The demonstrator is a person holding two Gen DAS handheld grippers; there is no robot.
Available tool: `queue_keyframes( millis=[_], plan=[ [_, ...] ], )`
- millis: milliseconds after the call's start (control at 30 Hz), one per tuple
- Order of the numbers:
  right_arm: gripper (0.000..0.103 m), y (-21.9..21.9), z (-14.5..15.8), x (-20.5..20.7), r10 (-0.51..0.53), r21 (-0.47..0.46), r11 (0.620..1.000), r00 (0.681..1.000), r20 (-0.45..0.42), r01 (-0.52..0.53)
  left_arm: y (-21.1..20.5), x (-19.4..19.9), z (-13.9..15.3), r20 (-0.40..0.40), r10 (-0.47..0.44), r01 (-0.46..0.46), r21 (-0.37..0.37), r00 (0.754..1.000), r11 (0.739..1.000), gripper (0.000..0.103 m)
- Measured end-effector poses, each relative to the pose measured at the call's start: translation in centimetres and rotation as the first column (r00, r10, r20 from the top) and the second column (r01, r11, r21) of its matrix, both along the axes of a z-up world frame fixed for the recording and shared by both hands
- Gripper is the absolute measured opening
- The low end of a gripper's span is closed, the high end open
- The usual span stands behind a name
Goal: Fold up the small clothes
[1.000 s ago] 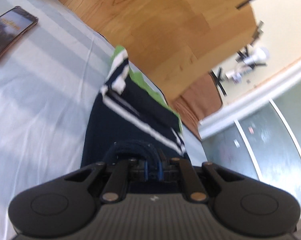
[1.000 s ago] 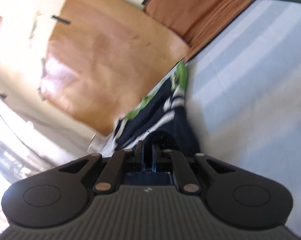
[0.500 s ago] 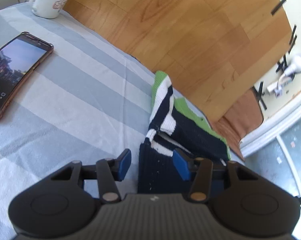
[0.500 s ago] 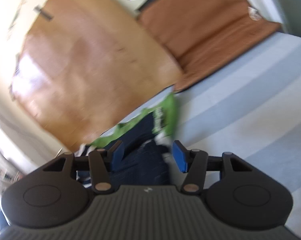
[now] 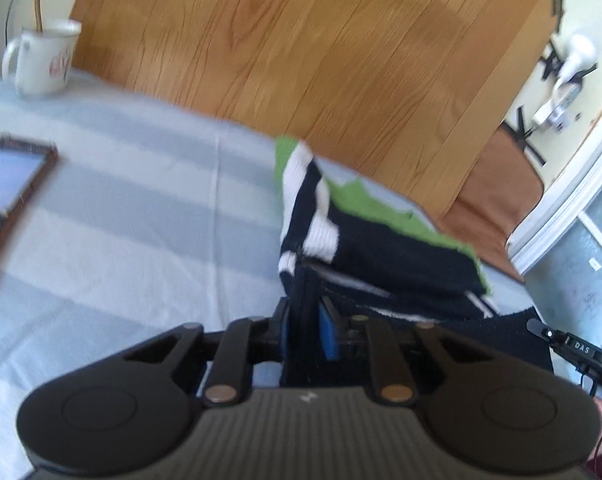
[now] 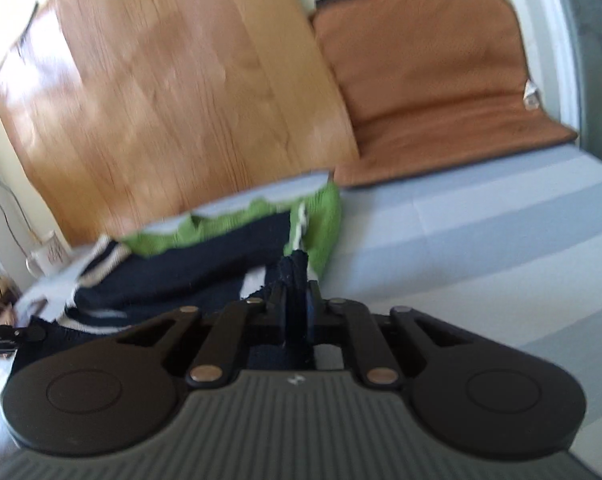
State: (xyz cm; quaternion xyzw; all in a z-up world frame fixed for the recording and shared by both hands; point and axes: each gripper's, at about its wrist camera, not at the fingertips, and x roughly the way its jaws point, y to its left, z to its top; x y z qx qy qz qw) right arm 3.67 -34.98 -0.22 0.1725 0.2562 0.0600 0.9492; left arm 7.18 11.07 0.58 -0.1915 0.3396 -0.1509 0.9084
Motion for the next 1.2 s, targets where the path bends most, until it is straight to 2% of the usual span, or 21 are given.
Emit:
queue_keyframes(
  millis=[133, 333, 400, 433, 467, 533, 567, 600, 700, 733, 800, 933, 1000, 1067, 1200],
  plan=[
    [0.012, 0.8, -0.4, 0.8, -0.032, -0.012, 0.999, 0.999, -0.004, 0.032, -1.3, 0.1, 0.7, 0.049, -0.010, 0.006, 0.085, 0.999, 0.996, 0.010],
    [0.012, 0.8, -0.9, 1.7, -0.069, 0.020, 0.997, 0.997, -0.018, 0.070, -2.5, 2.4, 0.6, 0.053, -0.013, 0.007, 0.112, 0.999, 0.994, 0.010],
    [0.013, 0.9, -1.7, 2.7, -0.073, -0.007, 0.997, 0.994, -0.079, 0.072, -2.8, 3.7, -0.5, 0.021, 0.001, -0.003, 0.135, 1.000, 0.991, 0.010],
    [0.017, 0.8, -2.2, 3.1, -0.059, -0.013, 0.998, 0.991, -0.119, 0.057, -3.0, 4.5, -1.3, -0.022, 0.007, -0.003, 0.154, 1.000, 0.988, 0.011],
    [0.021, 0.7, -2.4, 3.2, -0.058, -0.012, 0.998, 0.989, -0.137, 0.057, -3.1, 4.9, -2.1, -0.060, 0.011, -0.001, 0.171, 0.998, 0.985, 0.014],
    [0.033, 0.0, -1.7, 2.9, -0.068, -0.011, 0.998, 0.990, -0.122, 0.067, -3.2, 4.1, -1.8, -0.034, -0.012, 0.019, 0.202, 0.999, 0.979, 0.022],
    [0.033, -0.5, -0.9, 2.7, -0.070, -0.012, 0.998, 0.992, -0.101, 0.069, -3.1, 3.7, -1.3, -0.025, -0.015, 0.020, 0.219, 1.000, 0.975, 0.035],
    [0.033, -1.1, 0.0, 2.7, -0.074, -0.013, 0.997, 0.994, -0.081, 0.074, -2.8, 3.2, -0.7, 0.002, -0.013, 0.013, 0.224, 1.000, 0.974, 0.043],
    [0.033, -2.8, 2.3, 4.4, -0.061, 0.012, 0.998, 0.996, -0.063, 0.062, -1.7, 3.5, 1.9, 0.066, 0.000, -0.015, 0.234, 0.998, 0.972, 0.043],
    [0.034, -3.2, 3.0, 5.4, -0.045, 0.024, 0.999, 0.997, -0.070, 0.047, -1.7, 4.3, 2.8, 0.077, 0.004, -0.023, 0.237, 0.997, 0.971, 0.044],
    [0.037, -3.5, 3.8, 8.2, 0.004, 0.042, 0.999, 0.996, -0.090, 0.000, -2.1, 6.3, 4.4, 0.090, 0.001, -0.024, 0.255, 0.996, 0.967, 0.055],
    [0.043, -2.1, 4.2, 14.8, 0.080, 0.003, 0.997, 0.987, -0.141, -0.081, -5.4, 11.9, 5.9, 0.108, -0.052, 0.013, 0.339, 0.993, 0.941, 0.066],
    [0.044, -1.0, 3.8, 17.9, 0.120, 0.008, 0.993, 0.976, -0.183, -0.121, -7.2, 14.8, 5.6, 0.085, -0.080, 0.045, 0.356, 0.993, 0.934, 0.088],
    [0.054, 0.6, 3.5, 20.6, 0.192, 0.021, 0.981, 0.957, -0.219, -0.192, -8.8, 17.3, 4.8, 0.064, -0.104, 0.072, 0.375, 0.993, 0.924, 0.089],
    [0.062, 4.6, 2.1, 25.4, 0.320, 0.007, 0.944, 0.909, -0.268, -0.331, -10.1, 20.9, 1.9, -0.015, -0.118, 0.115, 0.374, 0.993, 0.920, 0.089]
  ],
)
